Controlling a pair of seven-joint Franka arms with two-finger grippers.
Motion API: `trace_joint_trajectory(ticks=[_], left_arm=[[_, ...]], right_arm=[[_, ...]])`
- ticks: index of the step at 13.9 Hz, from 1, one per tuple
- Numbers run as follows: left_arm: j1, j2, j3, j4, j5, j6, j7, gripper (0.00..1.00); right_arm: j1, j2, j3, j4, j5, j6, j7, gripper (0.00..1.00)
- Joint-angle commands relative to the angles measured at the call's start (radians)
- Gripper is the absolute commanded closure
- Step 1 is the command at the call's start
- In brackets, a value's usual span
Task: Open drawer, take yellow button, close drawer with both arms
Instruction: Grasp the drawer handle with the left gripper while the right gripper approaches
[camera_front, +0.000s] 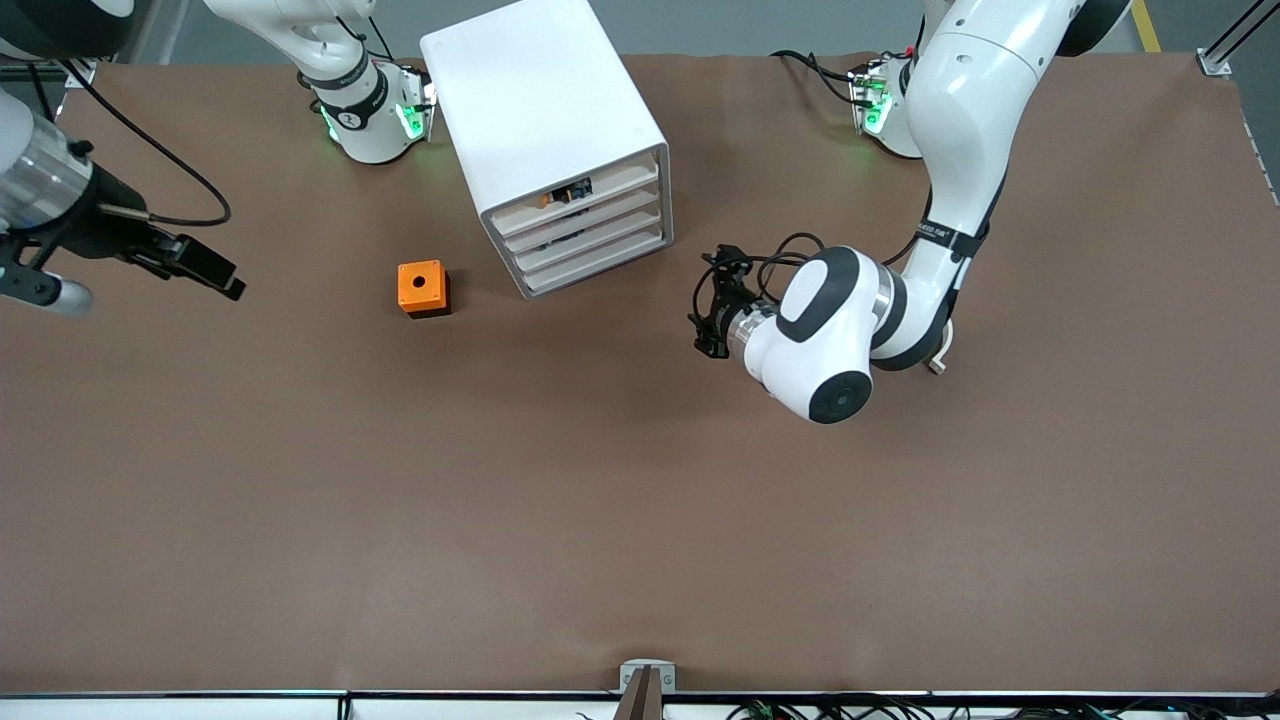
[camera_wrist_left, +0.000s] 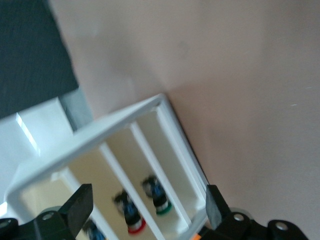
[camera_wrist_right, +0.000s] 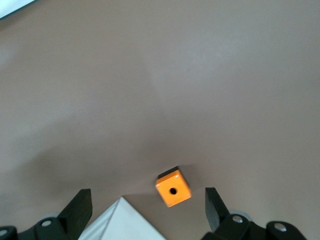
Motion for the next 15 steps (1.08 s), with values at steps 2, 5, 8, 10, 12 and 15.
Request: trace_joint_trajectory(ticks=[2, 5, 8, 10, 12, 15], left_arm=[[0.001, 0.044, 0.001, 0.018, -0.168, -0.012, -0.259, 0.01], [-0.005, 0.067, 0.0, 0.02, -0.249, -0.026, -0.388, 0.08], [-0.051, 0.099, -0.001, 0.023, -0.289, -0.095, -0.459, 0.2], [-0.065, 0.111, -0.001, 0.023, -0.328, -0.141, -0.473, 0.27], [-0.09, 0.119, -0.001, 0.02, -0.346, -0.176, -0.474, 0.31], [-0.119, 0.137, -0.001, 0.02, -0.349, -0.205, -0.481, 0.36]], right_arm=[[-0.001, 0.043, 0.08, 0.011, 0.025, -0.001, 0.241, 0.0], [0.022, 0.045, 0.097, 0.011, 0.025, -0.004, 0.299, 0.0], [0.036, 0.072, 0.095, 0.011, 0.086, -0.006, 0.393, 0.0], [0.037, 0.075, 0.097, 0.01, 0.122, -0.009, 0.437, 0.0], [0.04, 0.094, 0.095, 0.008, 0.195, -0.009, 0.483, 0.0], [0.042, 0.121, 0.097, 0.007, 0.264, -0.007, 0.536, 0.0]])
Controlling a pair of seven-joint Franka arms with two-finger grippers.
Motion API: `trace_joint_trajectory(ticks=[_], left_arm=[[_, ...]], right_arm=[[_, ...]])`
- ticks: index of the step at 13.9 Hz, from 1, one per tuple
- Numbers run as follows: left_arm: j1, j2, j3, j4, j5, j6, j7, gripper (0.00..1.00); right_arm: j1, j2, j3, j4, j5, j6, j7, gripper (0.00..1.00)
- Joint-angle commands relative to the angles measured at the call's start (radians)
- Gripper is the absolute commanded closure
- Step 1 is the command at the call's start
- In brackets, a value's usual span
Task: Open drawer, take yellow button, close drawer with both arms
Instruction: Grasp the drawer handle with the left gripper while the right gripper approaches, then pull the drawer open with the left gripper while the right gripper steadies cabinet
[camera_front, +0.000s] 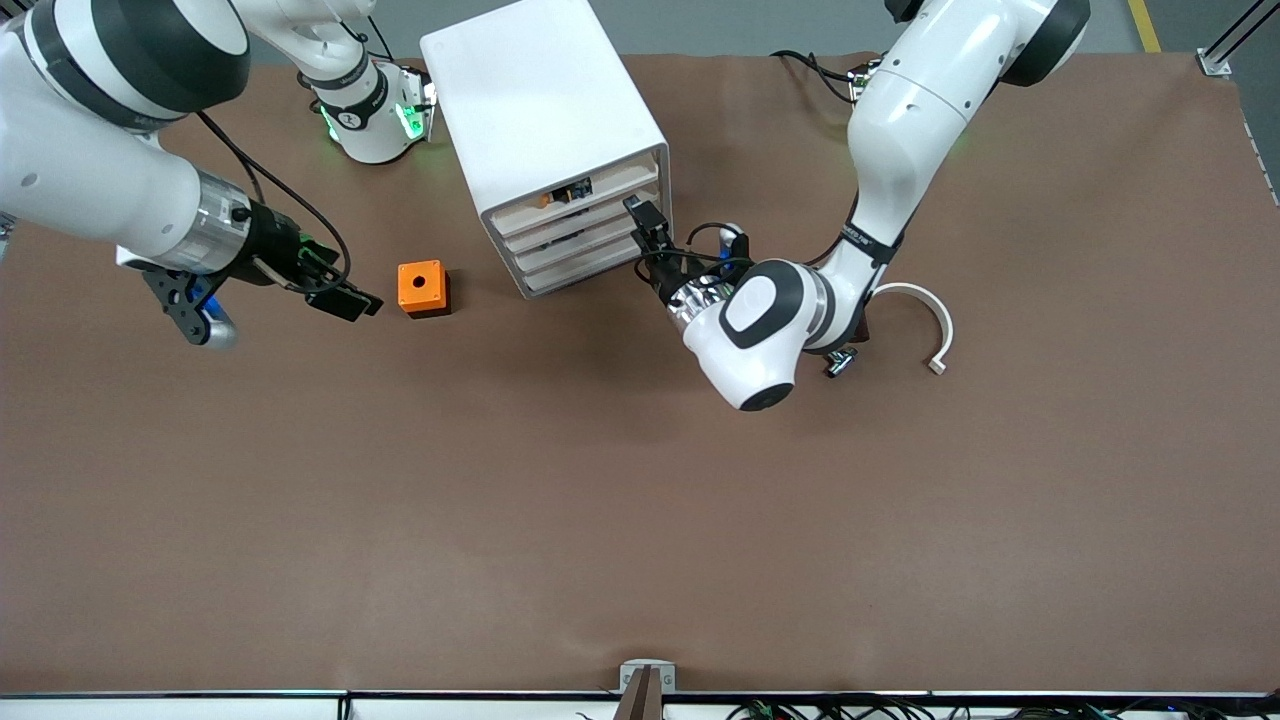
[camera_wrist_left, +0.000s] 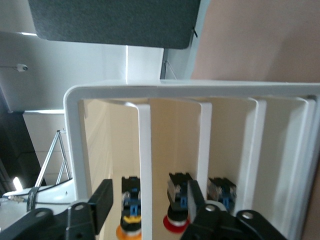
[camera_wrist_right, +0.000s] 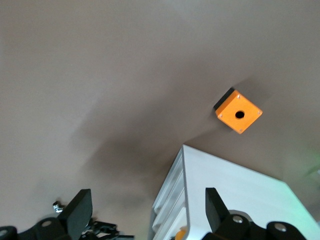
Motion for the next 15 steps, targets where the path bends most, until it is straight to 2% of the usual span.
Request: trace_joint_trajectory(ticks=[1, 2, 5, 6, 9, 10, 12, 14, 15], left_arm=[[-0.036, 0.023, 0.003, 0.02, -0.026, -0.034, -0.021, 0.36], [-0.041, 0.028, 0.003, 0.02, -0.028, -0.034, -0.021, 0.38], [-0.076, 0.031, 0.003, 0.02, -0.029, -0.034, -0.021, 0.45], [-0.08, 0.034, 0.003, 0.02, -0.029, -0.032, -0.021, 0.54], [-0.072, 0.038, 0.006, 0.02, -0.064, -0.034, -0.02, 0.96], [-0.067, 0.04, 0.006, 0.023, -0.066, -0.034, -0.02, 1.0], [-0.035, 0.035, 0.019, 0.03, -0.061, -0.034, -0.014, 1.0], [0.032, 0.04, 0.019, 0.049, -0.061, -0.034, 0.026, 1.0], [0.067, 0.041, 0.019, 0.063, -0.061, -0.032, 0.049, 1.0]], right_arm=[[0.001, 0.031, 0.0, 0.007, 0.087, -0.007, 0.039, 0.0], [-0.001, 0.04, 0.0, 0.005, 0.119, -0.007, 0.045, 0.0], [0.016, 0.059, 0.004, 0.007, 0.136, 0.005, 0.106, 0.0], [0.024, 0.063, 0.004, 0.007, 0.152, 0.007, 0.111, 0.0], [0.051, 0.073, 0.006, 0.007, 0.17, 0.037, 0.155, 0.0], [0.066, 0.076, 0.006, 0.007, 0.17, 0.058, 0.177, 0.0], [0.085, 0.086, 0.009, 0.007, 0.167, 0.086, 0.218, 0.0], [0.032, 0.099, 0.105, 0.005, 0.155, 0.103, 0.244, 0.0], [-0.026, 0.103, 0.183, 0.005, 0.15, 0.123, 0.276, 0.0]])
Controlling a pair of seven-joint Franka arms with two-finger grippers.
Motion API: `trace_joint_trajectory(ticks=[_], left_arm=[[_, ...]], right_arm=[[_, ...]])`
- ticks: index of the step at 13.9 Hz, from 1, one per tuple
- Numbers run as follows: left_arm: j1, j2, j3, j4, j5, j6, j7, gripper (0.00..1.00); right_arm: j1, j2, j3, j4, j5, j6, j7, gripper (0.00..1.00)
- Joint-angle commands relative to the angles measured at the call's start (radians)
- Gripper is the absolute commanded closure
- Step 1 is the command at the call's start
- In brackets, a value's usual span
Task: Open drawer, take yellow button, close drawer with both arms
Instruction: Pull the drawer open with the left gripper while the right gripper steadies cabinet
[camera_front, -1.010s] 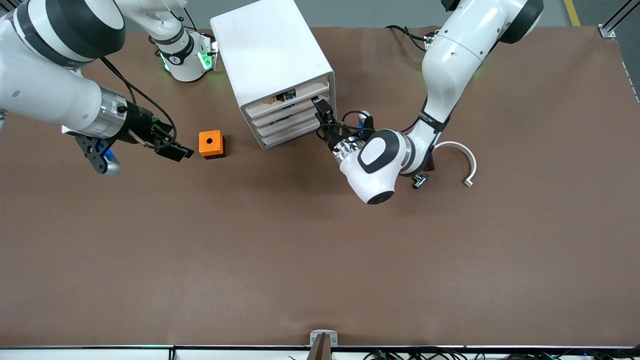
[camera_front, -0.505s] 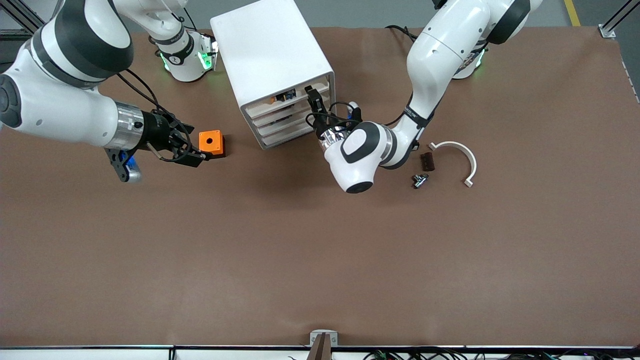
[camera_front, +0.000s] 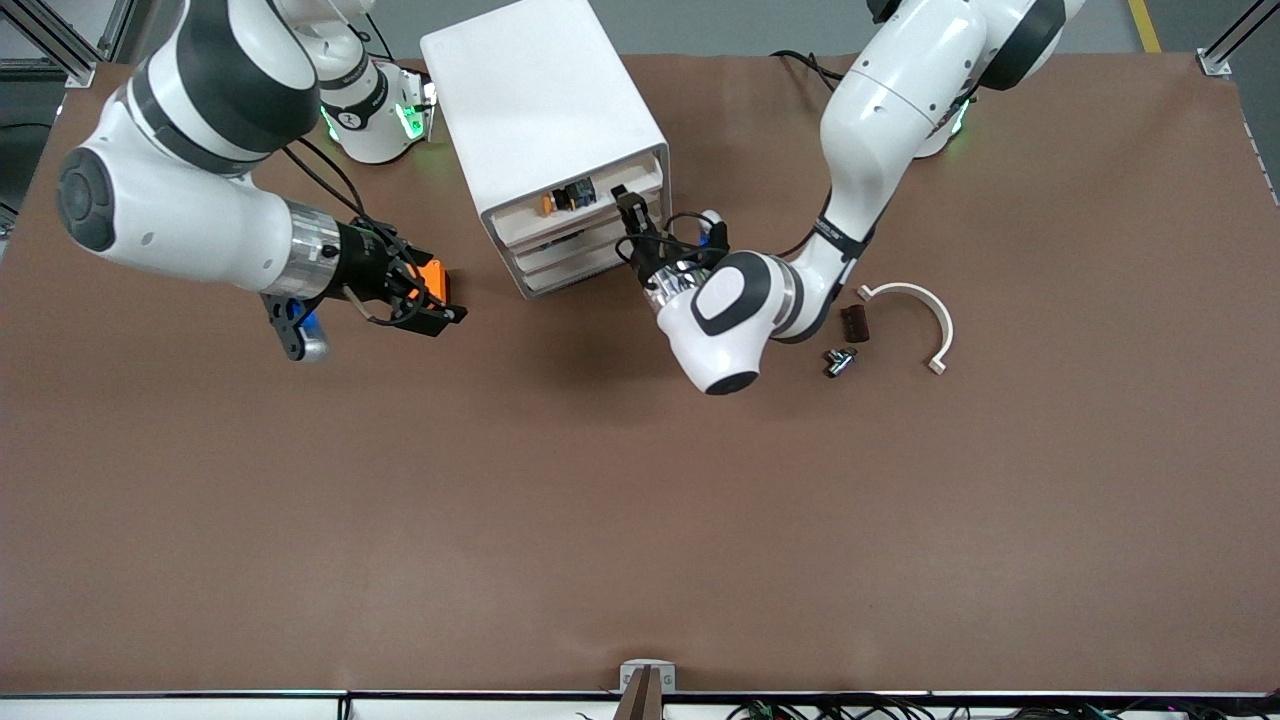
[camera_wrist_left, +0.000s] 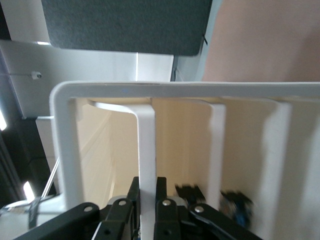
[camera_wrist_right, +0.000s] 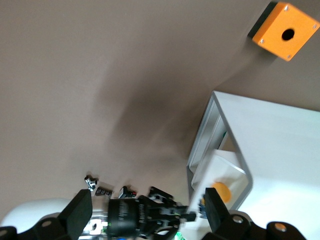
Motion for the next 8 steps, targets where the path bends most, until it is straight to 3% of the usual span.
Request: trace_joint_trajectory(ticks=[1, 4, 6, 7, 8], left_arm=[[0.107, 0.017, 0.004, 0.054, -0.024, -0.017, 0.057, 1.0], [0.159, 0.018, 0.002, 0.071, -0.027, -0.006, 0.16, 0.98], [0.184, 0.015, 0.004, 0.071, -0.026, -0.006, 0.177, 0.89], [0.193, 0.013, 0.002, 0.071, -0.027, -0.006, 0.177, 0.72], [0.195, 0.01, 0.002, 0.071, -0.027, -0.006, 0.177, 0.38]], right_arm=[[-0.115, 0.02, 0.169, 0.006, -0.015, 0.042, 0.076, 0.0], [-0.072, 0.029, 0.179, 0.003, -0.069, 0.079, 0.139, 0.0], [-0.04, 0.031, 0.18, -0.01, -0.078, 0.126, 0.179, 0.0], [-0.023, 0.035, 0.193, -0.01, -0.104, 0.14, 0.205, 0.0], [-0.012, 0.043, 0.205, -0.011, -0.141, 0.153, 0.231, 0.0]])
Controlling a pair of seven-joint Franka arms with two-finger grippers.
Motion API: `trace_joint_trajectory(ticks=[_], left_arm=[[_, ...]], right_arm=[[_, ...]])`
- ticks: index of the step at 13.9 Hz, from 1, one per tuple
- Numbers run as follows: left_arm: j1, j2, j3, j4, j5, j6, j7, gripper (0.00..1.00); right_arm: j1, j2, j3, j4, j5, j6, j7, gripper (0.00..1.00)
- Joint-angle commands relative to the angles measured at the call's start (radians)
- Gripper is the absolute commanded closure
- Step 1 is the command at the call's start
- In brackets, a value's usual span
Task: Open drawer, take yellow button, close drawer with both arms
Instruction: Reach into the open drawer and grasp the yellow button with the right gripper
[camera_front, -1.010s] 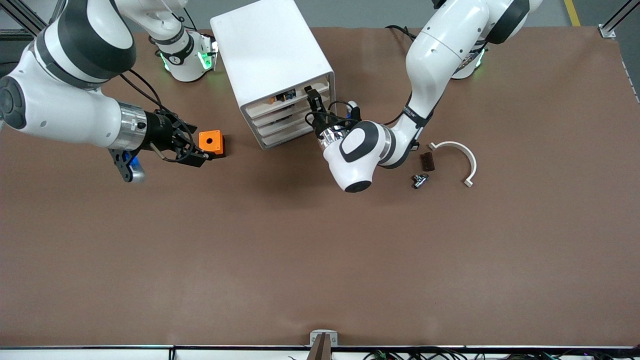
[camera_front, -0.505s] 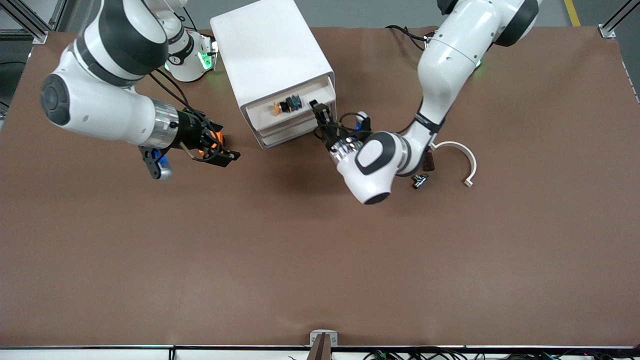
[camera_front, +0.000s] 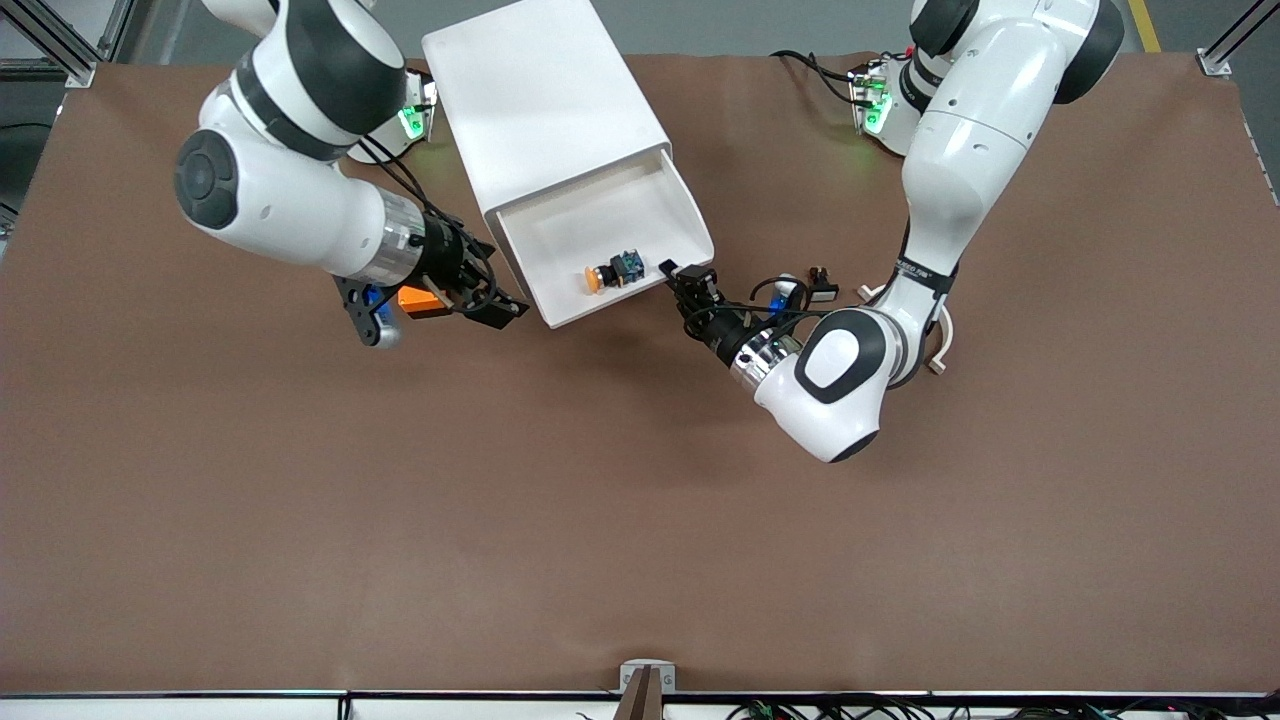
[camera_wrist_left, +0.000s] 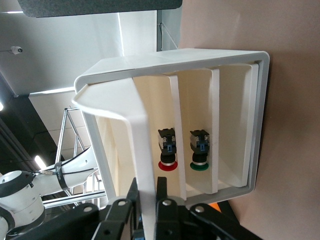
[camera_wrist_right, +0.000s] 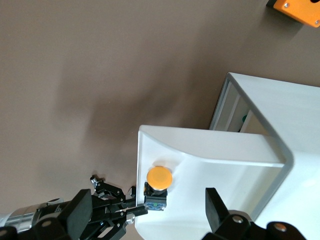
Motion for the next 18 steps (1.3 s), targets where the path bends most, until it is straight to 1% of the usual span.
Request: trace_joint_trajectory(ticks=[1, 2, 4, 5, 6, 8, 11, 12, 13, 15, 18], left_arm=[[0.034, -0.005, -0.001, 0.023, -0.022, -0.023, 0.035, 0.06], [0.049, -0.008, -0.002, 0.025, -0.022, -0.026, 0.035, 0.01], [0.093, -0.014, -0.002, 0.043, -0.016, -0.034, 0.034, 0.01], [0.115, -0.015, -0.001, 0.048, -0.01, -0.039, 0.035, 0.01], [0.141, -0.015, 0.001, 0.063, 0.01, -0.039, 0.035, 0.01], [0.178, -0.015, -0.007, 0.091, 0.09, -0.039, 0.037, 0.01], [0.204, -0.034, 0.002, 0.126, 0.203, -0.037, 0.066, 0.01], [0.208, -0.052, 0.027, 0.126, 0.219, -0.037, 0.093, 0.01], [0.219, -0.069, 0.054, 0.126, 0.222, -0.039, 0.142, 0.01], [0.247, -0.098, 0.067, 0.126, 0.262, -0.039, 0.207, 0.01], [0.284, -0.144, 0.065, 0.125, 0.332, -0.039, 0.34, 0.01]], right_arm=[[0.03, 0.013, 0.045, -0.007, -0.097, 0.043, 0.096, 0.0], [0.03, 0.011, 0.071, -0.018, -0.125, 0.059, 0.119, 0.0], [0.028, 0.008, 0.106, -0.055, -0.149, 0.107, 0.15, 0.0], [0.028, 0.008, 0.134, -0.072, -0.178, 0.128, 0.177, 0.0], [0.028, 0.008, 0.158, -0.087, -0.212, 0.153, 0.208, 0.0], [0.03, 0.01, 0.187, -0.125, -0.249, 0.214, 0.256, 0.0], [0.036, 0.016, 0.209, -0.176, -0.294, 0.303, 0.314, 0.0], [0.038, 0.034, 0.214, -0.176, -0.31, 0.32, 0.34, 0.0], [0.038, 0.051, 0.229, -0.175, -0.349, 0.331, 0.38, 0.0], [0.039, 0.089, 0.253, -0.176, -0.43, 0.366, 0.464, 0.0], [0.064, 0.111, 0.253, -0.175, -0.458, 0.385, 0.518, 0.0]])
